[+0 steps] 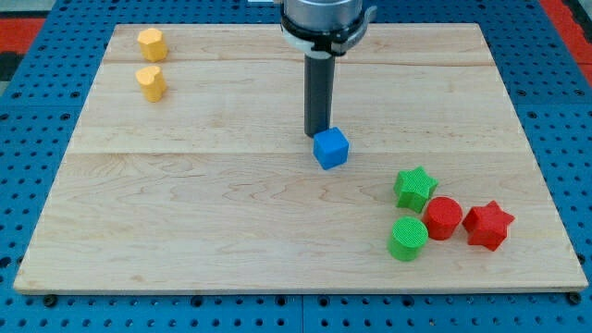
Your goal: Move the yellow heart into the blue cube
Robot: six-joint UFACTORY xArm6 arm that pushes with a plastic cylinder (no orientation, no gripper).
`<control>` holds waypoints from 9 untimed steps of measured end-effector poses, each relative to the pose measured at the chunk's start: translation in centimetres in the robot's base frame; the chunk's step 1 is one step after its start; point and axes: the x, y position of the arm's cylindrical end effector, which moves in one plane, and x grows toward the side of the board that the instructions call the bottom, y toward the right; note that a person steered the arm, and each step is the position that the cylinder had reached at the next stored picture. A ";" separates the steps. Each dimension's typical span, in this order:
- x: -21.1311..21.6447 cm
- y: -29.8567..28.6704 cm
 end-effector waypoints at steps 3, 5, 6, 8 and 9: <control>4.3 -1.3; 2.6 -18.9; -1.2 -23.8; -6.2 -31.6; -6.9 -32.3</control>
